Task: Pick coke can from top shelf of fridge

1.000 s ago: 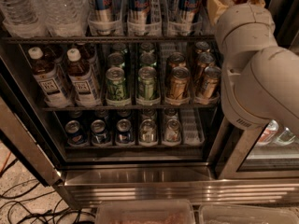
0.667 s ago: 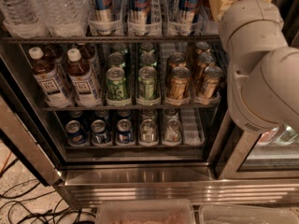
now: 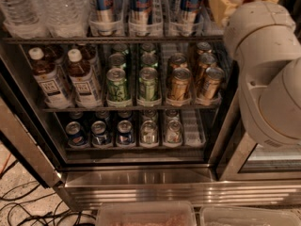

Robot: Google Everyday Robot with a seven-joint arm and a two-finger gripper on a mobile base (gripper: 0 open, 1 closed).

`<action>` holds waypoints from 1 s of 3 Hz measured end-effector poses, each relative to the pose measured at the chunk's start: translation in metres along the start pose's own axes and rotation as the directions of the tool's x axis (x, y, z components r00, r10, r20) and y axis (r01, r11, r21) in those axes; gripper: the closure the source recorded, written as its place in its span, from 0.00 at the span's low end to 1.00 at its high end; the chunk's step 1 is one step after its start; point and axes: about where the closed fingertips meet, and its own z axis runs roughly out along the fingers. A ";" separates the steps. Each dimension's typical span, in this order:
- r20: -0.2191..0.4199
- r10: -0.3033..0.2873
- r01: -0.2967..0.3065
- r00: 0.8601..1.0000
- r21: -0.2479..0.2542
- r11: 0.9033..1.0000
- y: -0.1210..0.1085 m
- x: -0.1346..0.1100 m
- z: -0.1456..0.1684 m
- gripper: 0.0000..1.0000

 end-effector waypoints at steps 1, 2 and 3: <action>-0.026 -0.005 0.003 1.000 -0.060 0.998 0.010 0.011 -0.018 1.00; -0.041 -0.030 0.024 0.999 -0.133 0.991 0.016 0.024 -0.041 1.00; -0.056 -0.065 0.051 0.996 -0.218 0.975 0.022 0.036 -0.061 1.00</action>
Offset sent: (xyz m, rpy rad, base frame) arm -0.0578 0.0184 -0.0608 -0.1191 0.0788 0.2006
